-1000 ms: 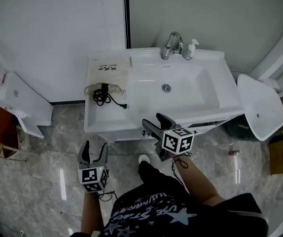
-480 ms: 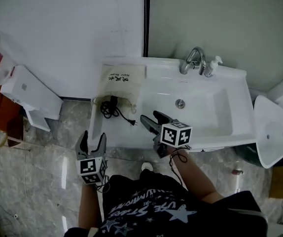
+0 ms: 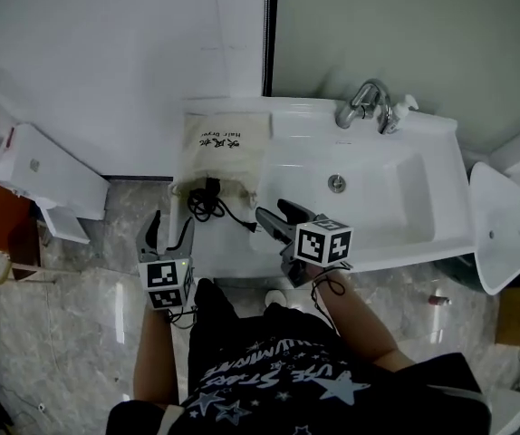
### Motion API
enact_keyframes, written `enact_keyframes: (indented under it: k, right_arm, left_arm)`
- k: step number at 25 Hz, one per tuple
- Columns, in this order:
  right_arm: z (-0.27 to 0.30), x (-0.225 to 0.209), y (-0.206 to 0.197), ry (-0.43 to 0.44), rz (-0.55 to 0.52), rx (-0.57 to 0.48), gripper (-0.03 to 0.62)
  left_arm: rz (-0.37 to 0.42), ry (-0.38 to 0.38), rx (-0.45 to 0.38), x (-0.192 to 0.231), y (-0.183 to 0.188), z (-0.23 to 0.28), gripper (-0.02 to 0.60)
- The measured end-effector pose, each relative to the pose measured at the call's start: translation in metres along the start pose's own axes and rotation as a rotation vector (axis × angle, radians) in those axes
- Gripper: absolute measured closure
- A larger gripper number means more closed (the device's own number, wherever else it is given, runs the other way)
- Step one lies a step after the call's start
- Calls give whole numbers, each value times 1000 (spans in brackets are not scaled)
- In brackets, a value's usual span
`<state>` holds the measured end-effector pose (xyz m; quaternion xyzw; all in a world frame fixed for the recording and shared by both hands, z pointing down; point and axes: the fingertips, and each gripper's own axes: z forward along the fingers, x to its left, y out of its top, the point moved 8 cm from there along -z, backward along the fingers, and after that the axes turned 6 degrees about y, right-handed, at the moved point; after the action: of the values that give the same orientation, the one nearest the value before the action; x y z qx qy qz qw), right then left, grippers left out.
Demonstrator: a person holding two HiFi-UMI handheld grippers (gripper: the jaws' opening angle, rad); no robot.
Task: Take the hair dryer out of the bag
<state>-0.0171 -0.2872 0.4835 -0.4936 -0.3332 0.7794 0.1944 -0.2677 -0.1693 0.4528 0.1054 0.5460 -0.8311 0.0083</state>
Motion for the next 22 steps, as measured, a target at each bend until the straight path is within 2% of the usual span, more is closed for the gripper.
enact_keyframes:
  k: [3,5,11,14,16,18,20,22]
  right_arm:
    - [13,3,1,-27,13,-12,327]
    - [26,7,1,-39,21,-6,330]
    - [74,24,-2,-58,44,78,341]
    - [93,26,-4,-78,102,92,347]
    - [103,24,-4,-97,163,93,347]
    - [113,21,-5,-122,213,100,345]
    - [124,18,-5,-151,238,109,344]
    - [135,17,-4,-183,251,123,342]
  left_arm:
    - [25,-67,0,12,3,28,275]
    - [74,-121,7,18,4,46,275]
    - [351,-242,-22,29,-3,96,290]
    - [434,-310,-40,30,-5,113,325]
    - [454,-354,-40,31,-8,123,412]
    - [434,-400,-41,32,-9,130,494]
    - [421,-439,-54,35,-7,135,532]
    - [433,-468,-77,37,-4,136,540]
